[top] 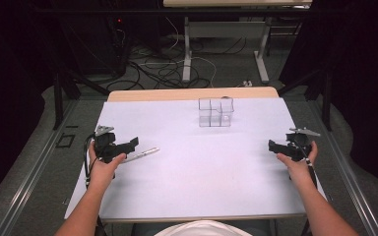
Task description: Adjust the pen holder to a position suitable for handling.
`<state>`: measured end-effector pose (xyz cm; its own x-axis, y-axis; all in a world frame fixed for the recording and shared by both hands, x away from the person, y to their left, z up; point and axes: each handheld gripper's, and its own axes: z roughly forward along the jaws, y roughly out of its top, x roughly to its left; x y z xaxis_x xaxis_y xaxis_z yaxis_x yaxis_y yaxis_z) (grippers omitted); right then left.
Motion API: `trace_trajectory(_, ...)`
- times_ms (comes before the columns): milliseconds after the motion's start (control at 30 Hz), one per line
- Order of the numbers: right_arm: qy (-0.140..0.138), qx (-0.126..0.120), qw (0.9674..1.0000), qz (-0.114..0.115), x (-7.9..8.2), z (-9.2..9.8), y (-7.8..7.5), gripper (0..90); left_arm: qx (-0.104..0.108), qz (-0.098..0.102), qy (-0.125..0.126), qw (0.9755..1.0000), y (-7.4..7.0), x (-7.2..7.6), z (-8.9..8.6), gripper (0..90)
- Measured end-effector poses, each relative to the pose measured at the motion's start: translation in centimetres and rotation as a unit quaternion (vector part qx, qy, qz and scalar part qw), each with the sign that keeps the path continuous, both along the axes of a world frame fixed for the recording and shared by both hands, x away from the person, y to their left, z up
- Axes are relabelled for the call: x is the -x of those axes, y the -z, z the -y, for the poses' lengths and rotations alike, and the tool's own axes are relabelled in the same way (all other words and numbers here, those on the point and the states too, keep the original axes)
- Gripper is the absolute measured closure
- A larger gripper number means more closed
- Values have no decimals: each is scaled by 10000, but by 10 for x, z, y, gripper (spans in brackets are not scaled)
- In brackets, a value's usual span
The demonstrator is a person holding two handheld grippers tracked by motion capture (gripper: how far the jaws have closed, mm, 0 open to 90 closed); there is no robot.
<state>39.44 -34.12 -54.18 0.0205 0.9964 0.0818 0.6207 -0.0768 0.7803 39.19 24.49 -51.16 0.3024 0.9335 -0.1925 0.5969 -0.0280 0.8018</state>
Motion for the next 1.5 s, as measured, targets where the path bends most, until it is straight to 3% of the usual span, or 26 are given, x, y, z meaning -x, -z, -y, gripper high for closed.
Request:
trace_trajectory(167, -202, 81, 9998, -1, 0, -7, 0, 3, 17, -10, -66, 10000, 0, 1, 0, 34)
trace_trajectory(367, -415, 220, 9987, 208, 0, -21, -4, 3, 49, 61, -70, 9999, -4, 7, -2, 34)
trace_trajectory(567, -666, 83, 9972, 343, 1, -35, -18, 8, 106, 108, -77, 9999, -5, 12, -3, 44)
trace_trajectory(733, -879, 174, 9950, 446, -1, -48, -34, 12, 78, 86, -69, 9999, -6, 15, -4, 54)
trace_trajectory(1033, -1111, 247, 9932, 225, -16, -69, -54, 21, 244, 68, -173, 9995, -6, 14, -8, 62)
trace_trajectory(1100, -1183, 385, 9921, 139, -24, -77, -64, 35, 245, 80, -177, 9995, -6, 14, -8, 62)
trace_trajectory(1300, -1267, 509, 9905, 153, -36, -87, -79, 63, 223, 15, -142, 9996, -7, 15, -7, 62)
trace_trajectory(1500, -1269, 457, 9908, 68, -47, -93, -92, 131, 242, 29, -140, 9996, -6, 14, -6, 63)
